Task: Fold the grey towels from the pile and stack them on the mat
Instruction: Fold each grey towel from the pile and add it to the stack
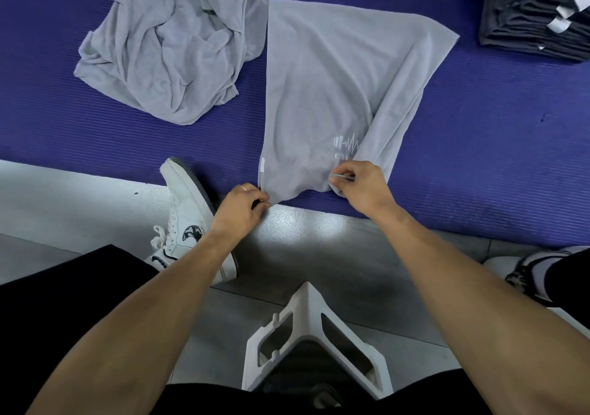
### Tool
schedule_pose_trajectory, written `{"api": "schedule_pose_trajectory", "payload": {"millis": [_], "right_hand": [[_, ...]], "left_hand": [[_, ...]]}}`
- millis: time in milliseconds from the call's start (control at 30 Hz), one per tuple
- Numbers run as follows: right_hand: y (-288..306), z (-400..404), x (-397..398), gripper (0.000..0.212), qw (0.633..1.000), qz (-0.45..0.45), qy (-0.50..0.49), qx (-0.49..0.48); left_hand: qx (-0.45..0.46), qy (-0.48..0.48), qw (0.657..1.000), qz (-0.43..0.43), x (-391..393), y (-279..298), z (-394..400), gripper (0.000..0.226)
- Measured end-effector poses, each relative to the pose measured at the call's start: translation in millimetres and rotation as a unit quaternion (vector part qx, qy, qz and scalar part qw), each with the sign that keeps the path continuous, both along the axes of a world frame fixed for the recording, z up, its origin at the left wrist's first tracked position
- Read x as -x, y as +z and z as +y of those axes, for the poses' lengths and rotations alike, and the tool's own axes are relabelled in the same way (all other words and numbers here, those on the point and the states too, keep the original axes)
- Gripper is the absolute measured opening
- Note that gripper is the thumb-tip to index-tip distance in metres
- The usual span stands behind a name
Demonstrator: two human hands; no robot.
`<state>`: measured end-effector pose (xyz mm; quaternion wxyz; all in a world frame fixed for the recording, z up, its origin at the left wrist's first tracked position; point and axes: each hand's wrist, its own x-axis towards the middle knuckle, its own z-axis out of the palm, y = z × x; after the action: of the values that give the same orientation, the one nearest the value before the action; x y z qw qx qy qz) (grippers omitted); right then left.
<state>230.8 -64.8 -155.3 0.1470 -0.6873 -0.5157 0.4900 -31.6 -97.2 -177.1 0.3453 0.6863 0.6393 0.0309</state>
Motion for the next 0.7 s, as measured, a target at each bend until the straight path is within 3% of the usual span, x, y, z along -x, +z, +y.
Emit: {"api": "schedule_pose_trajectory", "payload": {"millis": [233,367,700], "right_hand": [[-3.4,-1.3,1.7,0.006,1.0,-0.017,0.01,0.006],[-2.0,-0.2,0.3,0.005,1.0,-0.017,0.012,0.012],[5.1,0.8,2.2,0.008,1.0,-0.011,0.009,0.019]], "left_hand": [[0.057,0.02,0.998,0.024,-3.7,1.3,-3.8,0.041],[0.045,0.073,0.996,0.01,-7.4,0.1,-2.0,0.036],[-0.073,0.086,0.993,-0.038,-7.2,4.4,2.0,0.018]]}}
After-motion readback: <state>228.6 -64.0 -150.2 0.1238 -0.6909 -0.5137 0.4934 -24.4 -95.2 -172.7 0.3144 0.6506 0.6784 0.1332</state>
